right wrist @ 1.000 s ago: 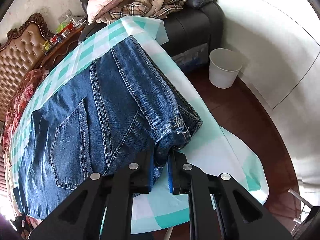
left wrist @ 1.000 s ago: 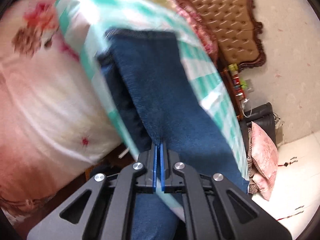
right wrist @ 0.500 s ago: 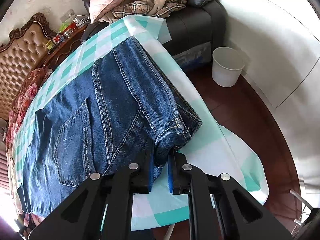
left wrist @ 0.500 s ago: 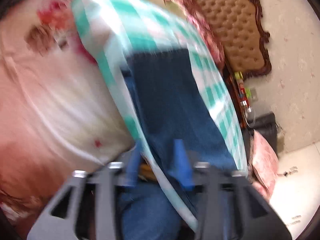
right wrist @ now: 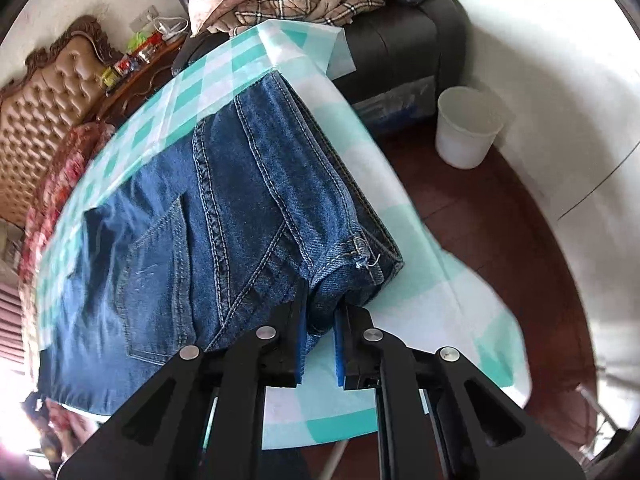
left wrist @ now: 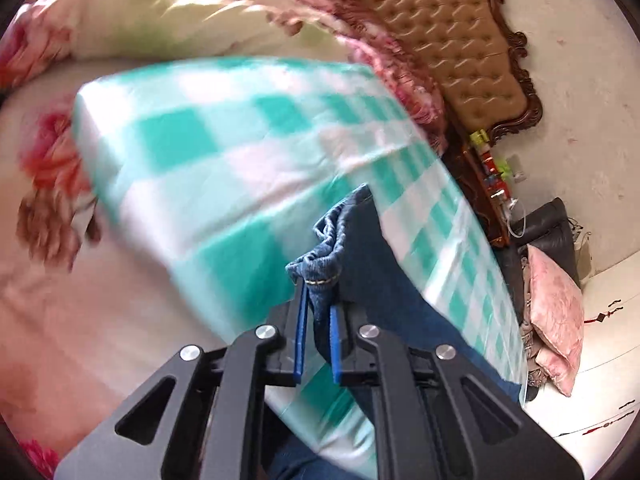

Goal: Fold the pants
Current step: 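Open both grippers to release the folded jeans onto the board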

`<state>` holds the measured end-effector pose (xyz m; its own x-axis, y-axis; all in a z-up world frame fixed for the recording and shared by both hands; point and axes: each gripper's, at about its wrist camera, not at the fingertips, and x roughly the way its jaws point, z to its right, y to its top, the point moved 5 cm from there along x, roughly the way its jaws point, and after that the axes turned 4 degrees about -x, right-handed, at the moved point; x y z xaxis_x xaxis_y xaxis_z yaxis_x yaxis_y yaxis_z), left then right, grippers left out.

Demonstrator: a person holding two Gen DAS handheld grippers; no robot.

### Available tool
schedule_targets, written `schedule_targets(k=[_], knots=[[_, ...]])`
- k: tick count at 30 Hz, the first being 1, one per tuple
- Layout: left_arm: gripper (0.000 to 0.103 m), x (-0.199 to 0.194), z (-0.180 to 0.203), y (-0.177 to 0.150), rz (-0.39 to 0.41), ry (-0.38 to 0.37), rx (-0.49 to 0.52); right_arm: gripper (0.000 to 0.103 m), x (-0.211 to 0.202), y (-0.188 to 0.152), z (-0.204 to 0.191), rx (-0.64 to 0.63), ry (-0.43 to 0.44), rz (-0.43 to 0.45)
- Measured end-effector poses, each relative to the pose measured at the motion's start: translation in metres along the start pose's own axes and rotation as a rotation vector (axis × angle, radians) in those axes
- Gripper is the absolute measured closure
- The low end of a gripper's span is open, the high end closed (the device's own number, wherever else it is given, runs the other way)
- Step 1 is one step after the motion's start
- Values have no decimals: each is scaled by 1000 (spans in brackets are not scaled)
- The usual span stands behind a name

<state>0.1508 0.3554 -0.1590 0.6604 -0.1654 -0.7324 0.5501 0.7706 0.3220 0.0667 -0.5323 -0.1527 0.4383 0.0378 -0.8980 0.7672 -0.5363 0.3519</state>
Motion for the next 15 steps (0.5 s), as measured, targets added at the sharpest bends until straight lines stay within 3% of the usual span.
schedule_targets(k=[4, 9, 11, 13, 15], knots=[[94, 27, -22, -5, -46, 44, -37, 96, 2, -10, 2, 7, 11, 2], [94, 25, -15, -5, -17, 46, 16, 96, -26, -1, -10, -37, -4, 43], [89, 25, -20, -7, -16, 45, -3, 96, -18, -2, -11, -65, -51, 29], [81, 19, -17, -8, 10, 66, 22, 97, -4, -8, -6, -54, -90, 10], [81, 8, -11, -7, 80, 135, 64, 97, -1, -13, -7, -71, -118, 41]])
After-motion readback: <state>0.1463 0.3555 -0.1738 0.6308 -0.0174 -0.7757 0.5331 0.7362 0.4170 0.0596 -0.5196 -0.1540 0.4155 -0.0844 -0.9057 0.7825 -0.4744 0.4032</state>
